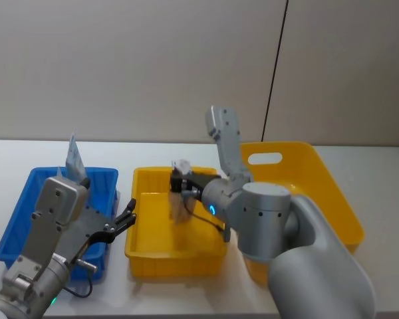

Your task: Bimanual collaborative sorting of washing and personal care products

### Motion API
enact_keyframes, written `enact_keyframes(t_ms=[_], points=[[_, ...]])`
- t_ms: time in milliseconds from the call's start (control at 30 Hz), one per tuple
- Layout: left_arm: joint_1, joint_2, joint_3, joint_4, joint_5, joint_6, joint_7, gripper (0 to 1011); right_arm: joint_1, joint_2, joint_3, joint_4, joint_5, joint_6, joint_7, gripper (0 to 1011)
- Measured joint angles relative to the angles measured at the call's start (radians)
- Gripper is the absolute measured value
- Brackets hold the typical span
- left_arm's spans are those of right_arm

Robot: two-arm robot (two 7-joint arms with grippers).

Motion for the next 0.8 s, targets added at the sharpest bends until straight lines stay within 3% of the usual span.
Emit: enact_keyframes(t_ms=[467, 800], points=[[0.000, 0.000, 0.000, 0.000, 0.000, 0.000, 0.000, 1001, -0.037, 0.035, 0.008, -0.237, -0.037, 0.016, -0.012, 248], [0.000, 0.000, 0.000, 0.000, 0.000, 0.000, 0.000, 1001, -0.066, 0.056, 0.060, -0.372, -0.056, 0.119, -0.061, 248]])
